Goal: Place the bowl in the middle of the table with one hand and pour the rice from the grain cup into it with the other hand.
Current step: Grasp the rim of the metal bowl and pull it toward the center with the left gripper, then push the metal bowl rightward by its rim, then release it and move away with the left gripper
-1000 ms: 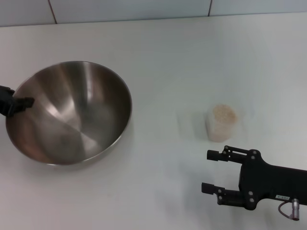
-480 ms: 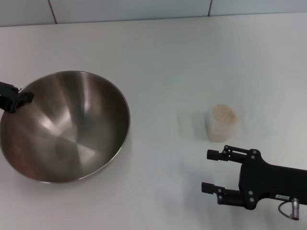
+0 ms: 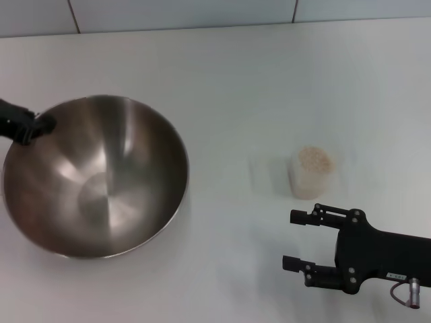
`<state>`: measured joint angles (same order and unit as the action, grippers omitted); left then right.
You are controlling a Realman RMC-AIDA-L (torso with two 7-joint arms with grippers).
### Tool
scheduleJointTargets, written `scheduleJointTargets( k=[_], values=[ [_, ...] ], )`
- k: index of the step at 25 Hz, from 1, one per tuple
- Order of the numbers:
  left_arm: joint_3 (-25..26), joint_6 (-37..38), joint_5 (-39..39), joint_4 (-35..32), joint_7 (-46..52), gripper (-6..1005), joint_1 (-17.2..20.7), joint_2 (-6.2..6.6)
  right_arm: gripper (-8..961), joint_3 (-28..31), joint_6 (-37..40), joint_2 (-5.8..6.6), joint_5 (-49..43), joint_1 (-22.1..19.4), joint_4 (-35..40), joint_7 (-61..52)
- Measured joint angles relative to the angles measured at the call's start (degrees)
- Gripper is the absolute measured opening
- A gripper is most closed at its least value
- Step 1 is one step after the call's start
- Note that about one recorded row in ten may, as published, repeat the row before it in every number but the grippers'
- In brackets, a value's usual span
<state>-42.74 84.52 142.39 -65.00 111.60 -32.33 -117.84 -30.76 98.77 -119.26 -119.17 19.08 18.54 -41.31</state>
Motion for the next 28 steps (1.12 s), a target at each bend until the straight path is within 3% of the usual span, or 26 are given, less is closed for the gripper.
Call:
scheduleJointTargets(
  k=[13,14,28],
  values=[
    [-2.23,1.72,0.09,-0.47,3.77,41,-7.11,-0.55,720,-0.04,-0.03,0.00,0.00,-0.02,0.00,0.00],
    [-4.34,1.34,0.03,0.20,4.49,41,-8.42,-0.64,719,-0.04,-0.03,0.00,0.00,-0.02,0.00,0.00],
    [-10.68,0.19,-3.03,2.71,7.29,41,-12.77,-0.99,720,-0.27,-0.08,0.00,-0.01,-0.01,0.00,0.00]
  ],
)
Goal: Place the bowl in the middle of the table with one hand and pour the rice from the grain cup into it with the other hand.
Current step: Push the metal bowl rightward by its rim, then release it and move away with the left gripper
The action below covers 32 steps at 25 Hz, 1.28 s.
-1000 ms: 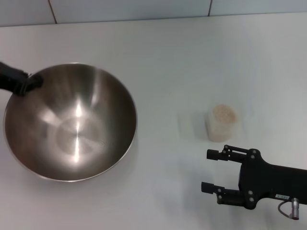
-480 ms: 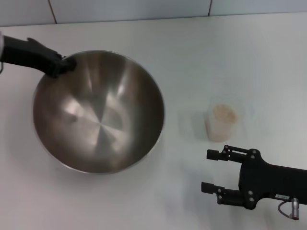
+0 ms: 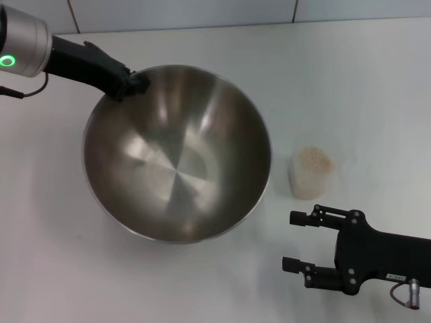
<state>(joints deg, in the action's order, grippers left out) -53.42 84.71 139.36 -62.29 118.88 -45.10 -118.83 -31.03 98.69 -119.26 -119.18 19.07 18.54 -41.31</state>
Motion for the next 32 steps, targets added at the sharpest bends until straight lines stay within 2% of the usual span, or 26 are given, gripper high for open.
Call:
scheduleJointTargets(
  k=[6,16,23,32],
  values=[
    [-0.26,-0.63,-1.28,2.84,-0.45,42,-1.33,-0.02,719,-0.03,0.00,0.02,0.00,0.06,0.00,0.02],
    [-1.10,-2.64,-1.38,3.91,-0.55,42,-1.63,0.04,721,-0.03,0.01,0.09,0.00,0.37,0.00,0.07],
    [-3.09,-7.46,-1.06,10.09,-1.22,42,-3.25,0.44,720,-0.03,0.01,0.09,0.00,0.46,0.00,0.09],
    [-3.17,-9.67,-1.00,12.94,-1.96,41,-4.00,0.49,719,0.16,0.01,0.09,0.00,0.53,0.00,0.09]
  ],
)
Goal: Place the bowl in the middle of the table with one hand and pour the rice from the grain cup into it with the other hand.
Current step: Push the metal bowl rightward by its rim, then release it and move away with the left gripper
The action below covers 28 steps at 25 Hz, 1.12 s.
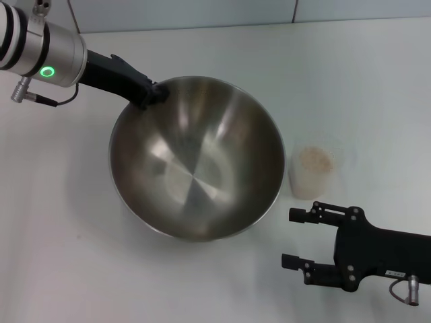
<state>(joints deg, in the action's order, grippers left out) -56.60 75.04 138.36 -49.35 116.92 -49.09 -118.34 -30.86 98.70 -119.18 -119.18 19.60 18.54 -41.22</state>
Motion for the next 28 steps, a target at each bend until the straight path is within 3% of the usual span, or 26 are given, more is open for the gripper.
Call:
scheduleJointTargets(
  k=[14,19,28],
  values=[
    [0.00,-1.44,0.06,0.83,-0.78,38,0.11,-0.07,720,0.12,0.11,0.00,0.00,0.00,0.00,0.00],
    [-0.01,-3.55,0.06,0.96,-0.57,83,0.52,-0.14,720,0.11,0.11,0.00,0.00,0.00,0.00,0.00],
    [0.45,-3.33,-0.66,-0.63,-0.65,372,1.08,-0.07,721,0.10,0.05,-0.09,0.00,0.00,0.00,-0.01]
  ],
)
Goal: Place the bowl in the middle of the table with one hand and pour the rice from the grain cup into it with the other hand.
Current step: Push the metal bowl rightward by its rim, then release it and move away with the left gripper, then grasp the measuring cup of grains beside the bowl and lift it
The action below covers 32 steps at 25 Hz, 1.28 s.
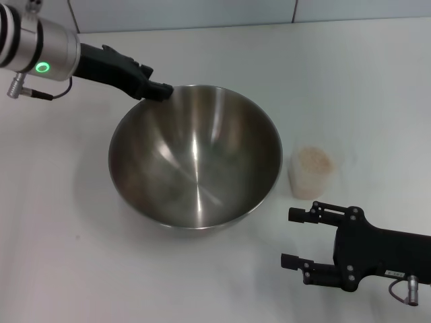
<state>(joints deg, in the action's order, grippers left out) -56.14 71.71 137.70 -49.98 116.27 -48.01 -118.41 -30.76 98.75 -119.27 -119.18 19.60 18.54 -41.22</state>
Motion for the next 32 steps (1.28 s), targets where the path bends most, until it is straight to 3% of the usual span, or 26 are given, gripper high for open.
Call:
scheduleJointTargets(
  k=[5,8,13,19,23,24,25,32],
  values=[
    [2.03,3.91,-6.64,-5.80,-0.72,574,3.13,0.20,721,-0.01,-0.04,0.00,0.00,0.01,0.00,0.00],
    [6.99,7.76,-18.80,-9.84,-6.72,707,8.16,0.36,720,0.05,-0.05,0.00,0.00,0.00,0.01,0.00],
    [12.88,13.65,-39.34,-9.13,-19.31,737,17.02,0.99,719,0.09,-0.06,0.00,0.42,0.14,0.00,0.00],
    [15.76,26.24,-57.46,2.50,-33.95,743,26.24,3.46,720,0.09,-0.06,0.00,0.68,0.39,0.00,0.00],
    [19.23,33.06,-59.73,13.58,-43.84,747,29.79,4.75,721,0.09,-0.06,0.00,0.71,0.55,0.00,0.00],
    [19.23,33.06,-59.73,13.58,-43.84,748,29.79,4.75,721,0.10,-0.05,0.00,0.71,0.58,0.00,0.00],
    [19.92,35.30,-59.64,18.34,-49.05,749,31.31,5.16,721,0.09,-0.04,0.00,0.71,0.61,0.00,0.00],
    [18.66,40.03,-53.65,21.29,-55.98,756,34.67,5.63,721,0.09,-0.04,0.00,0.71,0.63,0.03,0.00]
  ],
)
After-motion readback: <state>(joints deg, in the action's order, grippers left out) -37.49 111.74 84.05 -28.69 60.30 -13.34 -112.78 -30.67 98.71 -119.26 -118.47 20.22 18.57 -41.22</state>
